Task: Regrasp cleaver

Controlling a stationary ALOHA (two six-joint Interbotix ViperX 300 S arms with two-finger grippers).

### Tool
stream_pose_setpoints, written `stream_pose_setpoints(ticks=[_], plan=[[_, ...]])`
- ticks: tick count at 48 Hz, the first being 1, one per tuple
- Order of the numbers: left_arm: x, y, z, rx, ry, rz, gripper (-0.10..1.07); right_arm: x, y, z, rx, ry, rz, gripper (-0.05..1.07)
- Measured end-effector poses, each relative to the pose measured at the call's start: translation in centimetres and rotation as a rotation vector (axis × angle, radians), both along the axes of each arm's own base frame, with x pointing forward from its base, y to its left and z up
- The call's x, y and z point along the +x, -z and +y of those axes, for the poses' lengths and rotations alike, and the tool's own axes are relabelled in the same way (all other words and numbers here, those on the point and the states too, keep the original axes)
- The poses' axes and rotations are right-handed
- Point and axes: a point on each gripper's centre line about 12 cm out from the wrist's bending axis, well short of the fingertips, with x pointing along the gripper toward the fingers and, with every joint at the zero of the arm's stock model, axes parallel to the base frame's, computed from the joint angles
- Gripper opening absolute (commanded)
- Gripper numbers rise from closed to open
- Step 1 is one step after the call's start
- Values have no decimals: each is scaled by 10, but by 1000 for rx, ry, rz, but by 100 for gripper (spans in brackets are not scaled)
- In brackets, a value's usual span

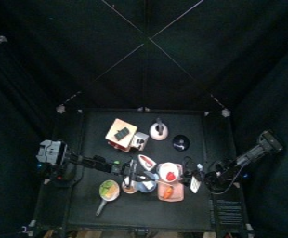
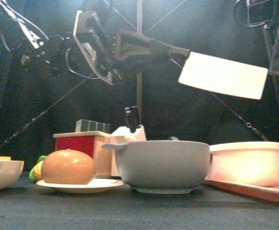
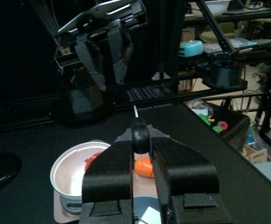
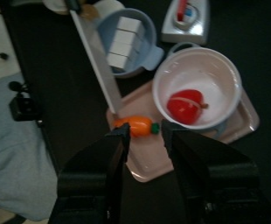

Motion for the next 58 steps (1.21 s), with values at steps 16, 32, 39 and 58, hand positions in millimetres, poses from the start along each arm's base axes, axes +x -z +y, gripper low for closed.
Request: stream_pose_setpoints(ticks=[16, 32, 39, 58], plan=[[5, -3, 0, -1, 0, -12, 35, 14, 17, 13, 4, -111, -47, 74], [21, 0, -1, 2, 0, -22, 35, 26, 32, 2, -17, -55, -6, 69], [25, 0, -1, 3, -2, -24, 35, 28, 35, 0, -21, -48, 3, 56], [27, 7, 0, -10, -7, -6, 35, 24, 40, 0, 44, -2, 51, 26]])
